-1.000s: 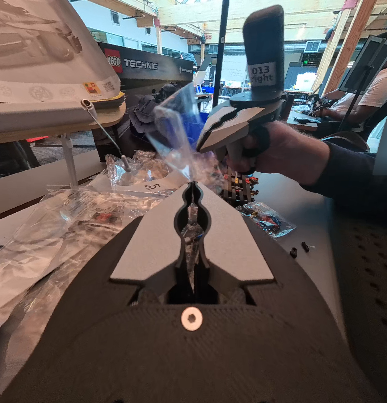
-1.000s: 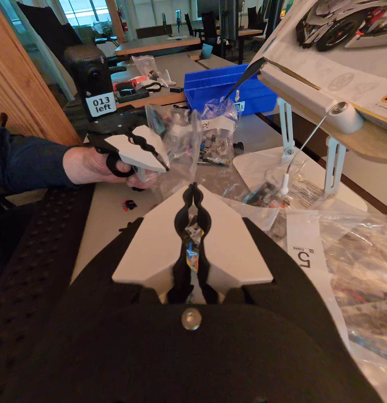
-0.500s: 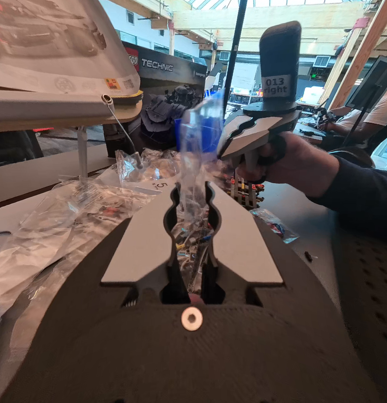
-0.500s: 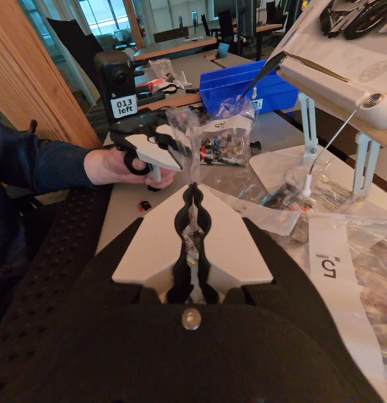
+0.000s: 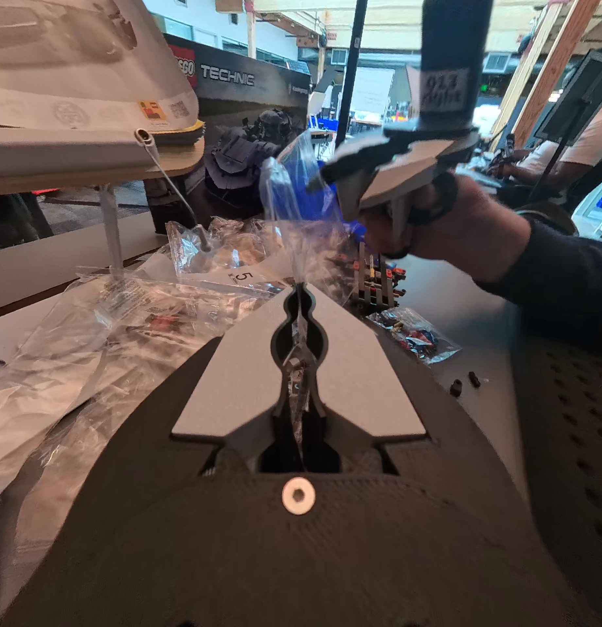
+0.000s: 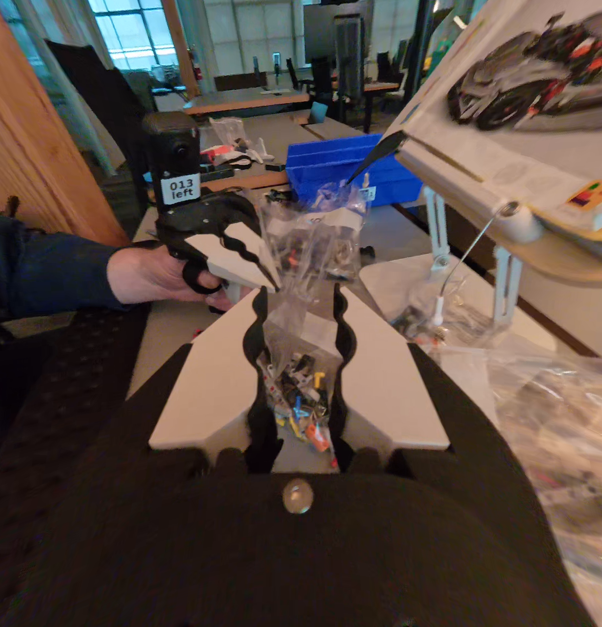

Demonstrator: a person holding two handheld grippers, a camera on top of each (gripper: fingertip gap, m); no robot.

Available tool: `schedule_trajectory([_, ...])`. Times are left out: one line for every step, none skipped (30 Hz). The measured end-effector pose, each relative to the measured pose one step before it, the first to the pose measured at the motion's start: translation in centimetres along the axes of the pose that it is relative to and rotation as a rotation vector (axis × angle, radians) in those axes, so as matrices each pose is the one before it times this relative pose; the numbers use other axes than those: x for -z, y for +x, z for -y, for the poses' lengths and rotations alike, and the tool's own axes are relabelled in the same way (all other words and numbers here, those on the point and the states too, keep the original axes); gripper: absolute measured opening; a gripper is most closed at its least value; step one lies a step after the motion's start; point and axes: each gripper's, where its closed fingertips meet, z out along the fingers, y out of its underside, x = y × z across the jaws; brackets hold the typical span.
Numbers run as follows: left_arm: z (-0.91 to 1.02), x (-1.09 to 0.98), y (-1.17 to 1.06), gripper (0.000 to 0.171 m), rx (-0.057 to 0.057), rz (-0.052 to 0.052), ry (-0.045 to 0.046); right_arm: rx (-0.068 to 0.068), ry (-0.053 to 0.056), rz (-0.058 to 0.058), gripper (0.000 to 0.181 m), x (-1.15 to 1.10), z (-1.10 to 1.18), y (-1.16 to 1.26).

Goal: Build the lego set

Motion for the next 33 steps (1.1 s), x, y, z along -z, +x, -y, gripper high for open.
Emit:
schedule_trajectory([-0.073, -0.09, 0.249, 0.0, -0.0154, -0.0063, -0.00658, 0.042, 0.0037, -0.0424, 0.043, 0.117, 0.504, 0.061])
schedule_trajectory([-0.093, -0.117, 0.275, 0.0, -0.0138, -0.0075, -0.00715, 0.0562, -0.0103, -0.0474, 0.044, 0.013, 0.293, 0.098])
schedule_trajectory([-0.186, -0.148, 0.262, 0.0, -0.0154, -0.0064, -0.01324, 0.0775, -0.0118, -0.0508, 0.045, -0.044, 0.23, 0.012])
schedule_trajectory([-0.244, -0.154, 0.146, 0.0, -0.0174, 0.0011, -0.01599, 0.085, -0.0151, -0.0612, 0.049, -0.065, 0.168, 0.132])
schedule_trajectory([-0.256, -0.135, 0.084, 0.0, -0.0178, 0.0044, -0.01674, 0.0899, -0.0204, -0.0454, 0.052, -0.121, 0.073, -0.129])
schedule_trajectory([-0.254, -0.131, 0.143, 0.0, -0.0196, 0.0003, -0.01725, 0.0878, -0.0293, -0.0278, 0.051, -0.159, -0.098, -0.315])
schedule_trajectory([-0.189, -0.114, 0.175, 0.0, -0.0214, 0.0001, -0.01353, 0.0768, -0.03, -0.0107, 0.049, -0.247, -0.216, -0.463])
schedule_trajectory([-0.062, -0.098, 0.221, 0.0, -0.0174, -0.0037, -0.00628, 0.0537, -0.0293, 0.0068, 0.048, -0.402, -0.253, -0.692])
schedule_trajectory([0.004, -0.08, 0.293, 0.0, -0.0136, -0.0096, -0.00183, 0.0297, -0.0293, 0.0084, 0.048, -0.447, -0.314, -0.579])
schedule_trajectory([-0.006, -0.069, 0.277, 0.0, -0.0147, -0.008, -0.00204, 0.0193, -0.0178, 0.0081, 0.047, -0.391, -0.224, -0.452])
schedule_trajectory([-0.103, -0.07, 0.157, 0.0, -0.0193, 0.0002, -0.00871, 0.0134, -0.0096, 0.0088, 0.035, -0.273, -0.145, -0.348])
schedule_trajectory([-0.272, -0.105, 0.054, 0.0, -0.0239, 0.0064, -0.01873, 0.0087, -0.0032, 0.0028, 0.024, -0.089, -0.056, -0.113])
schedule_trajectory([-0.188, -0.088, 0.088, 0.0, -0.0215, 0.004, -0.01236, -0.0026, -0.0008, 0.0036, 0.018, 0.014, -0.065, 0.034])
schedule_trajectory([-0.06, -0.05, 0.087, 0.0, -0.0108, 0.0012, -0.00462, -0.0207, 0.0076, 0.0155, 0.014, 0.152, 0.03, -0.016])
schedule_trajectory([-0.036, -0.029, -0.017, 0.0, 0.0, 0.0028, -0.00296, -0.0407, 0.0162, 0.0202, 0.009, 0.173, 0.081, 0.044])
schedule_trajectory([0.006, 0.018, -0.1, 0.0, 0.0075, 0.0022, 0.00066, -0.0553, 0.017, 0.0223, 0.005, 0.149, 0.016, 0.158])
schedule_trajectory([0.078, 0.053, -0.102, 0.0, 0.0107, -0.0001, 0.0061, -0.0577, 0.0238, 0.0284, 0.001, 0.172, 0.083, 0.076])
schedule_trajectory([0.113, 0.097, -0.096, 0.0, 0.0122, -0.0014, 0.00893, -0.0503, 0.0276, 0.0261, 0.0, 0.207, 0.131, 0.091])
schedule_trajectory([0.14, 0.09, -0.136, 0.0, 0.0143, 0.0004, 0.01018, -0.0432, 0.0258, 0.0253, 0.0, 0.183, 0.098, 0.062])
schedule_trajectory([0.115, 0.081, -0.077, 0.0, 0.0155, -0.0032, 0.00759, -0.042, 0.0195, 0.0251, 0.0, 0.118, 0.069, -0.001])
schedule_trajectory([0.076, 0.03, -0.017, 0.0, 0.0125, -0.0053, 0.00529, -0.0369, 0.0151, 0.0172, 0.0, 0.052, 0.058, 0.024])
schedule_trajectory([0.019, 0.023, -0.03, 0.0, 0.0073, -0.0012, 0.00252, -0.0315, 0.0096, 0.0125, 0.0, -0.007, 0.02, -0.021])
schedule_trajectory([-0.056, 0.004, -0.098, 0.0, 0.0065, 0.0038, -0.00221, -0.0357, 0.0081, 0.0177, 0.0, -0.028, 0.021, -0.098])
schedule_trajectory([-0.026, 0.036, -0.113, 0.0, 0.0121, 0.0011, 0.00029, -0.0427, 0.0123, 0.021, 0.0, 0.053, 0.05, -0.037])
schedule_trajectory([0.117, 0.051, 0.046, 0.0, 0.0161, -0.0111, 0.00837, -0.039, 0.016, 0.0148, 0.0, 0.11, 0.031, 0.095])
schedule_trajectory([0.147, 0.055, 0.102, 0.0, 0.0167, -0.0141, 0.00956, -0.0359, 0.0172, 0.0153, 0.0, 0.103, 0.024, 0.123])
schedule_trajectory([0.09, 0.048, 0.059, 0.0, 0.0139, -0.0093, 0.00619, -0.0368, 0.0158, 0.0217, 0.0, 0.068, 0.055, -0.005])
schedule_trajectory([-0.015, 0.017, -0.004, 0.0, 0.0095, -0.0045, 0.00059, -0.0378, 0.0129, 0.0206, 0.0, 0.083, 0.012, 0.079])
schedule_trajectory([-0.124, -0.013, 0.018, 0.0, 0.0052, -0.0043, -0.00596, -0.033, 0.0109, 0.0142, 0.0, 0.056, -0.019, 0.13])
schedule_trajectory([-0.064, -0.038, 0.067, 0.0, 0.0025, -0.0047, -0.00164, -0.0113, 0.0089, 0.005, 0.0, 0.043, -0.011, 0.092])
schedule_trajectory([-0.063, -0.052, 0.089, 0.0, 0.0048, -0.0047, -0.0025, 0.0059, 0.0053, -0.0033, 0.0, -0.039, -0.013, 0.035])
schedule_trajectory([-0.094, -0.048, 0.046, 0.0, 0.0031, -0.0035, -0.00497, 0.0079, -0.0012, -0.0066, 0.0, -0.087, -0.006, 0.007])
schedule_trajectory([-0.091, -0.018, 0.007, 0.0, 0.0006, -0.0014, -0.00427, 0.0093, -0.0041, -0.0075, 0.001, -0.07, 0.048, -0.059])
